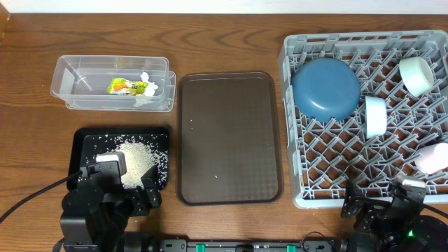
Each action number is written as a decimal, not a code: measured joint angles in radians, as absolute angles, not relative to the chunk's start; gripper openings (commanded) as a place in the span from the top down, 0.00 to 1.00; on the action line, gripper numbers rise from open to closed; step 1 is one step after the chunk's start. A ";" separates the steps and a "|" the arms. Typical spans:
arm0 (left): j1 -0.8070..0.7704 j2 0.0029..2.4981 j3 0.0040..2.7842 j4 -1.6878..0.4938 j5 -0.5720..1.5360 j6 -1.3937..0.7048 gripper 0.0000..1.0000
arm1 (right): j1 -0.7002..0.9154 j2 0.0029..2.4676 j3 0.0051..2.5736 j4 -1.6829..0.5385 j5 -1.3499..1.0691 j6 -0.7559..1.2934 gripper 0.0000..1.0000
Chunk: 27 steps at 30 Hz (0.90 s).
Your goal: Sort waste into correct bins and load items into the dishwasher rack
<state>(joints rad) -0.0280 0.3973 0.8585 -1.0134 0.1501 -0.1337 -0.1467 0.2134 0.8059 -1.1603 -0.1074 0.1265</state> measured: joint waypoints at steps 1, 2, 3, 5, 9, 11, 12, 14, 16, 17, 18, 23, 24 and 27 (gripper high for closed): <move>-0.028 0.397 0.859 -1.013 0.150 -0.134 0.09 | -0.147 0.213 0.802 -1.154 -0.107 0.126 0.01; -0.028 0.397 0.859 -1.013 0.150 -0.134 0.09 | -0.147 0.213 0.797 -1.144 -0.107 0.126 0.01; -0.028 0.397 0.859 -1.013 0.150 -0.134 0.09 | -0.147 0.213 0.788 -1.129 -0.107 0.126 0.01; -0.028 0.397 0.859 -1.013 0.150 -0.134 0.09 | -0.147 0.202 0.756 -1.063 -0.109 0.126 0.01; -0.028 0.397 0.859 -1.013 0.150 -0.134 0.09 | -0.146 0.156 0.667 -0.896 -0.118 0.128 0.01; -0.028 0.397 0.858 -1.013 0.150 -0.134 0.09 | -0.133 0.125 0.606 -0.801 -0.122 0.128 0.01; -0.028 0.397 0.858 -1.013 0.150 -0.133 0.09 | -0.122 0.106 0.567 -0.743 -0.125 0.126 0.01; -0.028 0.397 0.857 -1.013 0.150 -0.134 0.09 | -0.099 0.075 0.498 -0.657 -0.140 0.111 0.01; -0.028 0.397 0.857 -1.013 0.150 -0.134 0.09 | -0.076 0.046 0.424 -0.584 -0.160 0.079 0.01; -0.028 0.397 0.857 -1.013 0.150 -0.133 0.09 | -0.066 0.035 0.391 -0.550 -0.169 0.062 0.01; -0.028 0.397 0.857 -1.013 0.150 -0.133 0.09 | -0.055 0.024 0.357 -0.513 -0.177 0.046 0.01; -0.028 0.397 0.857 -1.013 0.150 -0.134 0.09 | -0.039 0.017 0.250 -0.381 -0.195 0.002 0.01; -0.028 0.397 0.857 -1.013 0.150 -0.133 0.09 | -0.034 0.016 0.238 -0.359 -0.196 -0.006 0.01; -0.028 0.397 0.857 -1.013 0.150 -0.133 0.09 | -0.033 0.015 0.204 -0.284 -0.190 -0.016 0.01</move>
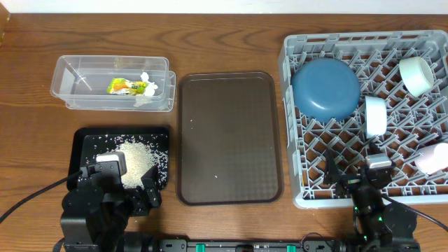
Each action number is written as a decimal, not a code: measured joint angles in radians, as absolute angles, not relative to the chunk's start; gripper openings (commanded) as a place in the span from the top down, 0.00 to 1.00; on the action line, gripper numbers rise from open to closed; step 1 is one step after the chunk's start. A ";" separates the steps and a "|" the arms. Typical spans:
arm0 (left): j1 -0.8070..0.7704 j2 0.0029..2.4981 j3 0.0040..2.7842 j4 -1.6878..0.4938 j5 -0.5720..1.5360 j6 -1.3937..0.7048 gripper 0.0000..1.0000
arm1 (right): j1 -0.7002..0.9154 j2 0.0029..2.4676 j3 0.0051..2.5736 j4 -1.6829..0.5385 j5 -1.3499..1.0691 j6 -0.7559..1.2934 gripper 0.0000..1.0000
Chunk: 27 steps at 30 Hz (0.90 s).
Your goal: Sort waste into correct bins and load items into the dishwasher rack
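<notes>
The grey dishwasher rack [301, 140] at the right holds an upturned blue bowl [325, 87], two white cups [418, 73] [376, 115] and a pale cup [434, 157] at its right edge. A clear bin [70, 77] at the back left holds a yellow-green wrapper [122, 86] and crumpled paper. In front of it, a black bin [87, 136] contains a heap of rice [138, 157]. My left gripper [119, 183] sits low over the black bin's front, apparently open and empty. My right gripper [348, 171] is over the rack's front edge, fingers spread, holding nothing.
A brown serving tray [227, 136] lies in the middle between the bins and the rack, with only a few crumbs on it. Cables trail from the left arm at the bottom left. The table's front edge is close behind both arms.
My right gripper has moved left and away from the front edge, from the rack's front right corner to over the rack's front rim. The left arm and all objects are unchanged.
</notes>
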<state>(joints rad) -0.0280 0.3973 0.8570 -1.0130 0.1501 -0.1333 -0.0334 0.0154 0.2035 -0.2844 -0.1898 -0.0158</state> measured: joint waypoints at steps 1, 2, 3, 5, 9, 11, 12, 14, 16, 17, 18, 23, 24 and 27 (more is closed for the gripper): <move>-0.028 0.397 0.857 -1.013 0.150 -0.133 0.09 | -0.033 0.015 0.191 -0.256 -0.184 -0.018 0.01; -0.028 0.397 0.857 -1.013 0.150 -0.134 0.09 | -0.033 0.014 0.174 -0.219 -0.178 -0.020 0.01; -0.028 0.397 0.857 -1.013 0.150 -0.134 0.09 | -0.033 0.013 0.153 -0.173 -0.172 -0.021 0.01; -0.028 0.397 0.857 -1.013 0.150 -0.134 0.09 | -0.033 0.012 0.109 -0.095 -0.157 -0.023 0.01; -0.028 0.397 0.857 -1.013 0.150 -0.134 0.09 | -0.033 0.011 0.026 0.023 -0.142 -0.023 0.01; -0.028 0.397 0.857 -1.013 0.150 -0.133 0.09 | -0.033 0.011 0.007 0.027 -0.131 -0.023 0.01; -0.028 0.397 0.857 -1.013 0.150 -0.134 0.09 | -0.033 0.011 0.007 0.027 -0.122 -0.023 0.01; -0.028 0.397 0.857 -1.013 0.150 -0.134 0.09 | -0.033 0.011 0.007 0.043 -0.103 -0.023 0.01; -0.028 0.397 0.857 -1.013 0.150 -0.134 0.09 | -0.033 0.011 0.007 0.041 -0.083 -0.023 0.01; -0.028 0.397 0.857 -1.013 0.150 -0.133 0.09 | -0.033 0.011 0.007 0.038 -0.072 -0.023 0.01; -0.028 0.397 0.857 -1.013 0.150 -0.134 0.09 | -0.033 0.010 0.007 0.025 -0.059 -0.019 0.01; -0.028 0.397 0.857 -1.015 0.150 -0.134 0.09 | -0.033 0.012 0.007 -0.069 -0.032 -0.011 0.01; -0.028 0.397 0.857 -1.013 0.150 -0.133 0.09 | -0.033 0.012 0.007 -0.070 -0.030 -0.011 0.01; -0.028 0.397 0.857 -1.013 0.150 -0.134 0.09 | -0.025 0.012 0.007 -0.070 -0.026 -0.011 0.01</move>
